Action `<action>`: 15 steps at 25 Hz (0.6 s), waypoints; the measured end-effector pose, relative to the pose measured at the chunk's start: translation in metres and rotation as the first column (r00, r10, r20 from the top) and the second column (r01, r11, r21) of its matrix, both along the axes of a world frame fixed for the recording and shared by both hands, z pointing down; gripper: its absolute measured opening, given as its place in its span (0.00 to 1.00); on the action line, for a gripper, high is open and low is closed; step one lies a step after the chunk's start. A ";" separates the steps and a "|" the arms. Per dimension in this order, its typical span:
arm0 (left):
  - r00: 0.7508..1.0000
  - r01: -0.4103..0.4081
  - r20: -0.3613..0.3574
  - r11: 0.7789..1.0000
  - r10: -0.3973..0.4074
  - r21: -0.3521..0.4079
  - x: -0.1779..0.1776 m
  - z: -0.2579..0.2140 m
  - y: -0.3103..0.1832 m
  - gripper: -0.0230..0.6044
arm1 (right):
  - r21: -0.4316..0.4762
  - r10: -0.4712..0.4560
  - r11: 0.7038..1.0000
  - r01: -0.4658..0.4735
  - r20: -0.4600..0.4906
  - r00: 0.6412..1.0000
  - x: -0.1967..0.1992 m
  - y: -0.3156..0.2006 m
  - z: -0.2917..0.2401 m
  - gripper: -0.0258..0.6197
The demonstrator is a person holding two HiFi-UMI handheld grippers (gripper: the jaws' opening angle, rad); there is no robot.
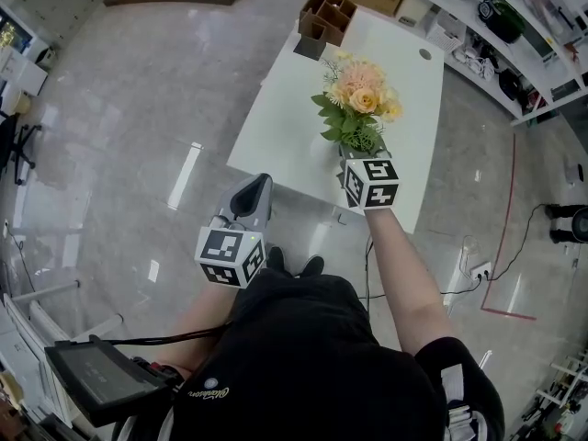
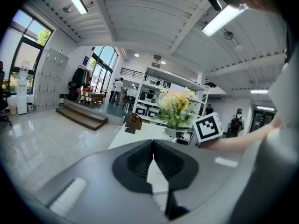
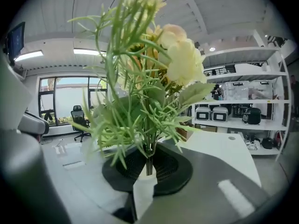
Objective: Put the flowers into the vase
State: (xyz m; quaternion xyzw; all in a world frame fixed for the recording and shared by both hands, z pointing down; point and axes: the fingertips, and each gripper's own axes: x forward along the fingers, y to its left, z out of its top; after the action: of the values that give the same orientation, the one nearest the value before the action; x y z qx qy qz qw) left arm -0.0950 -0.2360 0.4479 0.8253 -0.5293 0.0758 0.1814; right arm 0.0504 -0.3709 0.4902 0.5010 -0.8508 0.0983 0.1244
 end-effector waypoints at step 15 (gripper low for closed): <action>1.000 -0.011 -0.006 1.000 0.011 -0.002 0.006 0.002 0.001 0.05 | 0.004 -0.029 1.000 0.029 -0.098 0.995 0.004 0.000 0.006 0.09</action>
State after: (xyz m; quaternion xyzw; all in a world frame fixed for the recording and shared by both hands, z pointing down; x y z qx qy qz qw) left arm -0.0886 -0.2346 0.4503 0.8282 -0.5243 0.0750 0.1834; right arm 0.0543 -0.3709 0.4960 0.4930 -0.8512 0.0695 0.1662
